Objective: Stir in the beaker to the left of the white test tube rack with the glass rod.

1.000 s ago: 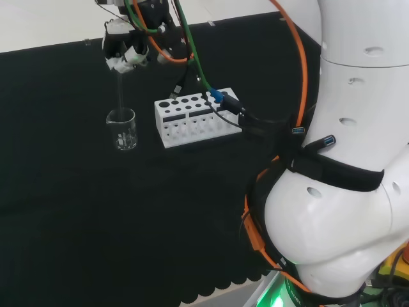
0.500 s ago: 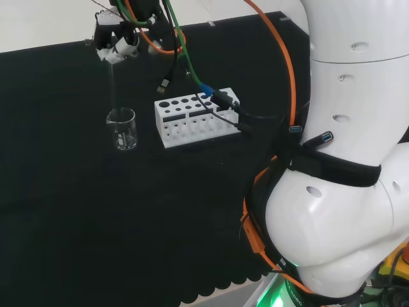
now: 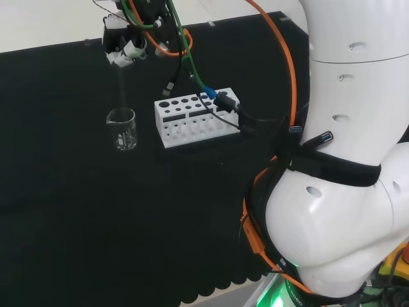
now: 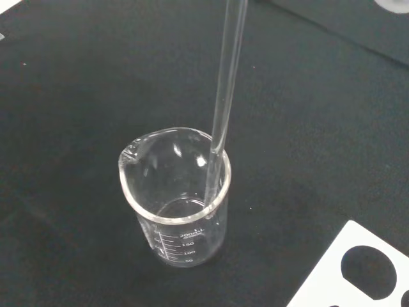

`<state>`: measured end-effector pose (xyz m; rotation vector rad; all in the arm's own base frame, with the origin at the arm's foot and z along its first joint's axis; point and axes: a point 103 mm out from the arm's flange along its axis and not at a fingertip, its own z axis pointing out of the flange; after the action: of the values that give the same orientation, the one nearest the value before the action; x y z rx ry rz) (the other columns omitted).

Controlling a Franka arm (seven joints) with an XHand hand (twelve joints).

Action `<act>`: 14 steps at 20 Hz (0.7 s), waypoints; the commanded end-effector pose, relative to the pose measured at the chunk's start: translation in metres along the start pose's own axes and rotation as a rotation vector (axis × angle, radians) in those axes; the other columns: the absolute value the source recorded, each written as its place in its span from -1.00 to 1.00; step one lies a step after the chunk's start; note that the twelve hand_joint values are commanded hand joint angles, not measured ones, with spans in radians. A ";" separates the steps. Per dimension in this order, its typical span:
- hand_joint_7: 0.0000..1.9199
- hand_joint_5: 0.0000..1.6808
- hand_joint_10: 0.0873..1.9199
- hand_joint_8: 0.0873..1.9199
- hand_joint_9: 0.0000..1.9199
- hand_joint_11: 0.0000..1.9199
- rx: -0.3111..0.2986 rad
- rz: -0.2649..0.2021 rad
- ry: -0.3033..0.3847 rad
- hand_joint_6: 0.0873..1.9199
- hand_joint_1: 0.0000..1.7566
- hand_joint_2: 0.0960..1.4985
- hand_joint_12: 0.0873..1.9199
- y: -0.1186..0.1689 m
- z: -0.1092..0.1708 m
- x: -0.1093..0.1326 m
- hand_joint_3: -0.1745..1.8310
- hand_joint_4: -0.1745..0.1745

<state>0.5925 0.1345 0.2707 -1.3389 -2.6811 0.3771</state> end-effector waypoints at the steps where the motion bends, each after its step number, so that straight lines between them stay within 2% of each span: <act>1: 0.18 0.30 -0.47 -0.16 0.74 0.65 -0.013 0.017 -0.003 -0.18 0.47 0.48 -0.31 -0.037 0.000 0.008 -1.00 -1.00; 6: 0.18 0.30 -0.47 -0.16 0.74 0.65 -0.002 0.003 0.006 -0.18 0.47 0.48 -0.31 -0.041 -0.002 0.032 -1.00 -1.00; 7: 0.18 0.30 -0.47 -0.16 0.74 0.65 0.013 0.038 -0.015 -0.18 0.47 0.48 -0.31 -0.040 -0.003 0.037 -1.00 -1.00; 9: 0.18 0.30 -0.47 -0.16 0.74 0.65 -0.022 0.011 0.013 -0.18 0.47 0.48 -0.31 -0.038 -0.007 0.043 -1.00 -1.00; 14: 0.18 0.30 -0.47 -0.16 0.74 0.65 -0.024 -0.014 0.009 -0.18 0.47 0.48 -0.31 -0.033 -0.004 0.056 -1.00 -1.00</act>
<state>0.5413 0.1426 0.2850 -1.3480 -2.6760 0.3651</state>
